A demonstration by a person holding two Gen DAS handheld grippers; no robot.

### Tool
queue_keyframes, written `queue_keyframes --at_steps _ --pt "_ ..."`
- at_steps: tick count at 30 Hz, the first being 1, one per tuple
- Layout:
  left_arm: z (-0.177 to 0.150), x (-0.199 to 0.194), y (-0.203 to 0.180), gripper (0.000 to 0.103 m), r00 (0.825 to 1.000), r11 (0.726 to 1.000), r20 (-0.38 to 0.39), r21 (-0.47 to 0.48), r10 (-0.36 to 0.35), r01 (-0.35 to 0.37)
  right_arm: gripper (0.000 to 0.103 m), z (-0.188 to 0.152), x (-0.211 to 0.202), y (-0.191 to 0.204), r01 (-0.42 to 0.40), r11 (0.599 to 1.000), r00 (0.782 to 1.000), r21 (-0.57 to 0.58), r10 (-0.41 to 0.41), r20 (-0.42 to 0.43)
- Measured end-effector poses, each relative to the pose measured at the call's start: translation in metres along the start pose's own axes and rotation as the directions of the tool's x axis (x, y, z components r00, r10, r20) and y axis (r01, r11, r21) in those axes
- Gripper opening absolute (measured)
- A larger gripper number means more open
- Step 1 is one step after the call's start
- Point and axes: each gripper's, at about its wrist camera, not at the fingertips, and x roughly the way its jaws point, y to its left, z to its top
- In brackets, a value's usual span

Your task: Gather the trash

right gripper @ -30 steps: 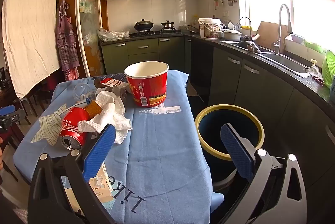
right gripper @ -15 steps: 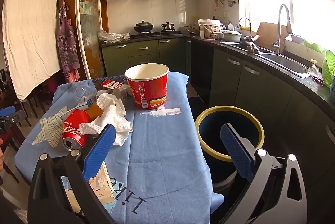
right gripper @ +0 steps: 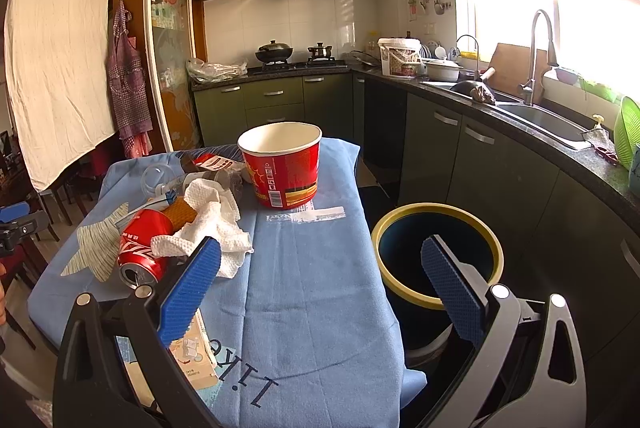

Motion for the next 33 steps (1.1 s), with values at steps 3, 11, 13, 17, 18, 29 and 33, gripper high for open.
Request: queue_keyframes --at_steps 3,11,13,17,18,29,33 --pt "-0.0002 0.001 -0.0011 0.097 1.0 1.0 -0.005 0.005 0.004 -0.004 0.099 0.0 0.0 -0.0002 0.002 1.0 1.0 0.004 -0.002 -0.001" --pt "0.0002 0.0024 -0.0013 0.097 1.0 1.0 -0.008 0.004 0.0 0.0 0.099 -0.0023 0.0007 -0.0009 0.004 1.0 1.0 0.006 -0.004 -0.001" --pt "0.0009 0.0021 -0.0015 0.097 1.0 1.0 -0.007 0.004 0.0 0.0 0.099 -0.0024 0.0007 -0.0011 0.004 1.0 1.0 0.006 -0.004 -0.002" --pt "0.0005 0.0026 -0.0007 0.097 1.0 1.0 -0.01 0.002 -0.002 0.002 0.099 -0.0022 0.0011 -0.0002 0.003 1.0 1.0 0.004 -0.003 -0.005" --pt "0.0009 0.0026 -0.0008 0.097 1.0 1.0 -0.01 0.003 -0.003 0.003 0.099 -0.0019 0.0008 -0.0004 0.002 1.0 1.0 0.004 -0.002 -0.004" --pt "-0.0021 0.0018 -0.0038 0.097 1.0 1.0 -0.01 0.008 -0.005 0.005 0.099 -0.002 0.0012 -0.0008 0.002 1.0 1.0 0.008 -0.002 -0.005" --pt "-0.0025 0.0021 -0.0031 0.097 1.0 1.0 -0.01 0.005 -0.003 0.003 0.099 -0.0021 0.0013 -0.0018 0.001 1.0 1.0 0.008 -0.001 -0.005"
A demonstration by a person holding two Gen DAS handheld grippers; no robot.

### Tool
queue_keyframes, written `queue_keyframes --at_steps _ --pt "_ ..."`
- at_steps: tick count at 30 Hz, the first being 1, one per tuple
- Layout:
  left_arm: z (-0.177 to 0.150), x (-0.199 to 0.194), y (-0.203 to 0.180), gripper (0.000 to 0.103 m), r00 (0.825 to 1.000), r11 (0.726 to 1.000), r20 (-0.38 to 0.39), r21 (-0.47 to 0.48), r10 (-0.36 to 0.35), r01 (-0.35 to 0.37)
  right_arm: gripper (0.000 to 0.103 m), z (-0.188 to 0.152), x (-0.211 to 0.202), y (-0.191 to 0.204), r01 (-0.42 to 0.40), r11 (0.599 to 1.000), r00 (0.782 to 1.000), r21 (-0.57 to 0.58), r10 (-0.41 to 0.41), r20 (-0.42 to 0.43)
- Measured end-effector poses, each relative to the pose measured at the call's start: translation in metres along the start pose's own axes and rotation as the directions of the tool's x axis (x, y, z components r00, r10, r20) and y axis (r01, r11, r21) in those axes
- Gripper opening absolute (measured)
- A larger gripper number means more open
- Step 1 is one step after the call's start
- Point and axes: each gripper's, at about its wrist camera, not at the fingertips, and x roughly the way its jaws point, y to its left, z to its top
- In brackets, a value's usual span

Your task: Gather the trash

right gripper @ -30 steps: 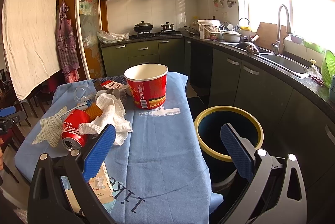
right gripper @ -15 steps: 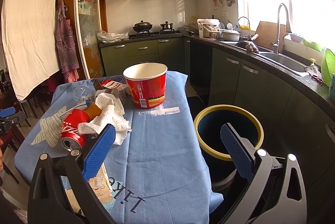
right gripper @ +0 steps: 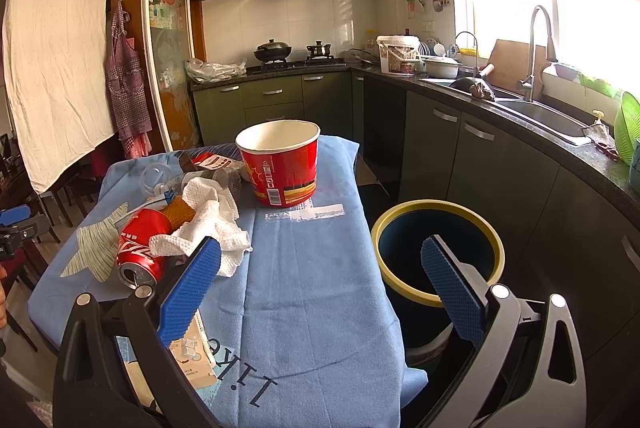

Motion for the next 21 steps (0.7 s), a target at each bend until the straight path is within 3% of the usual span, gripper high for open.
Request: queue_keyframes --at_steps 21 --pt "-0.0023 0.0 -0.0017 0.097 1.0 1.0 0.0 0.0 -0.004 0.004 0.099 -0.0016 0.0021 -0.0005 0.005 1.0 1.0 0.006 -0.005 -0.006"
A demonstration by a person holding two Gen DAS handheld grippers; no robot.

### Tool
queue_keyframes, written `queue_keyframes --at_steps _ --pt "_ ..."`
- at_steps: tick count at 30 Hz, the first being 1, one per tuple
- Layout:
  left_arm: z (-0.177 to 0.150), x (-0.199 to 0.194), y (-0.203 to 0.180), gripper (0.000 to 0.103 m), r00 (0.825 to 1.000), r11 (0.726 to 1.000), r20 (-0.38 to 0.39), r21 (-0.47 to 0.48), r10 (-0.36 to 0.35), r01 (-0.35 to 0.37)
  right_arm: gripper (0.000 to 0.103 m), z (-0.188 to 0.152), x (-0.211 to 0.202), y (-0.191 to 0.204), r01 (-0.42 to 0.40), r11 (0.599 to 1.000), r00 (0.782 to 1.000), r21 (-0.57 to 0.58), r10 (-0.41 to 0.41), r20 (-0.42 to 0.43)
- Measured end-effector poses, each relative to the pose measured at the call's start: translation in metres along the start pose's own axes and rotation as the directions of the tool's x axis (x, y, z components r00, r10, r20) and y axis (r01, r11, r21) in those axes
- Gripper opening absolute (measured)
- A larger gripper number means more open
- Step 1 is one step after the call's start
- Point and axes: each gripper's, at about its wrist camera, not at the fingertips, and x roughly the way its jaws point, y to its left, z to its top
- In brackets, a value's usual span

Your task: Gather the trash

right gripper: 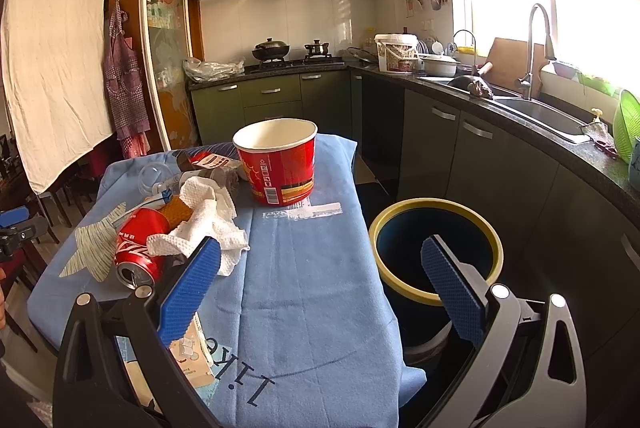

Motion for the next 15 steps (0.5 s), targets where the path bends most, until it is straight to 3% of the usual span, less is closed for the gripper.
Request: queue_keyframes --at_steps 15 --pt "-0.001 -0.0001 0.0011 0.097 1.0 1.0 -0.004 0.001 -0.001 0.001 0.099 -0.0007 0.0037 0.0018 -0.002 1.0 1.0 -0.005 0.002 -0.008"
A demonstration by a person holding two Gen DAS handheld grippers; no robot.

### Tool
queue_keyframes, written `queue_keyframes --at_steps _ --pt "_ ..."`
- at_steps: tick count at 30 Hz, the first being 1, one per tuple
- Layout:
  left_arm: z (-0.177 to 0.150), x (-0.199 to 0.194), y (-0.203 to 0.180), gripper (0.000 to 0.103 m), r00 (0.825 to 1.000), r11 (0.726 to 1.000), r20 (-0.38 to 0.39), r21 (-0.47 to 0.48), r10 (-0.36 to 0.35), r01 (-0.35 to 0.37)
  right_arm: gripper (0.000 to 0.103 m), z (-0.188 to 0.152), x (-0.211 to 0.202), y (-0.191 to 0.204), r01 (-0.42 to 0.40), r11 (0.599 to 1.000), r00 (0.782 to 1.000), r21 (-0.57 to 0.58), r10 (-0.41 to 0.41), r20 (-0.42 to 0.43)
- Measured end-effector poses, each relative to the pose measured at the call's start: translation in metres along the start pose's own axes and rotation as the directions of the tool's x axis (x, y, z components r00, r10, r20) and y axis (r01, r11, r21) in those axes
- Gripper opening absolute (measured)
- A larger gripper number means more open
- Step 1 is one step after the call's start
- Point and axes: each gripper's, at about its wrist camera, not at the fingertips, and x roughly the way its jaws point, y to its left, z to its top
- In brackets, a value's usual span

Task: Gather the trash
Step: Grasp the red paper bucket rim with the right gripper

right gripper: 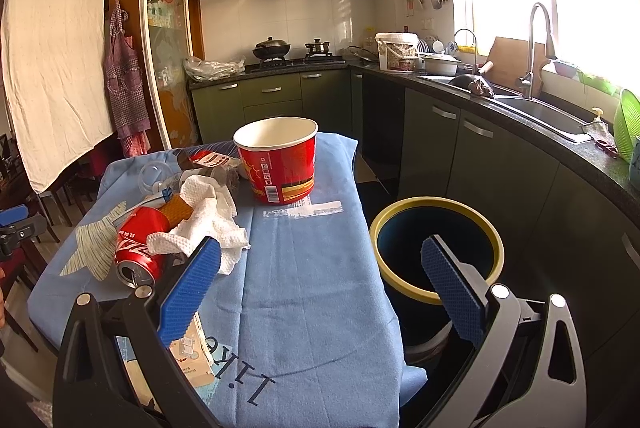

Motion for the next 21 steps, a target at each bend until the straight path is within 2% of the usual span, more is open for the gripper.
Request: queue_keyframes --at_steps 2,5,9,14,16,19,21 --pt "0.0 0.001 0.0 0.097 1.0 1.0 -0.007 0.0 -0.004 0.004 0.099 0.004 0.003 -0.001 -0.011 1.0 1.0 -0.009 0.011 -0.005" --pt "0.006 0.007 0.003 0.097 0.999 1.0 -0.038 -0.005 -0.031 0.031 0.099 0.022 0.012 -0.004 -0.09 0.996 0.995 -0.004 0.09 -0.036" --pt "0.026 0.02 0.007 0.097 0.995 0.998 -0.077 0.004 -0.06 0.06 0.099 0.063 0.044 -0.013 -0.203 0.978 0.969 0.054 0.209 -0.134" --pt "0.051 0.039 0.015 0.097 0.987 0.995 -0.126 -0.031 -0.102 0.099 0.099 0.126 0.11 -0.014 -0.196 0.979 0.938 0.065 0.206 -0.277" --pt "0.059 0.046 0.015 0.097 0.981 0.991 -0.145 -0.04 -0.13 0.125 0.098 0.145 0.149 -0.016 -0.178 0.981 0.912 0.081 0.195 -0.361" --pt "0.07 0.057 0.012 0.097 0.973 0.988 -0.17 -0.041 -0.155 0.15 0.086 0.163 0.21 -0.017 -0.16 0.977 0.843 0.141 0.21 -0.495" --pt "0.077 0.063 0.007 0.097 0.971 0.987 -0.178 -0.028 -0.162 0.159 0.073 0.17 0.244 -0.016 -0.135 0.98 0.811 0.148 0.195 -0.552"
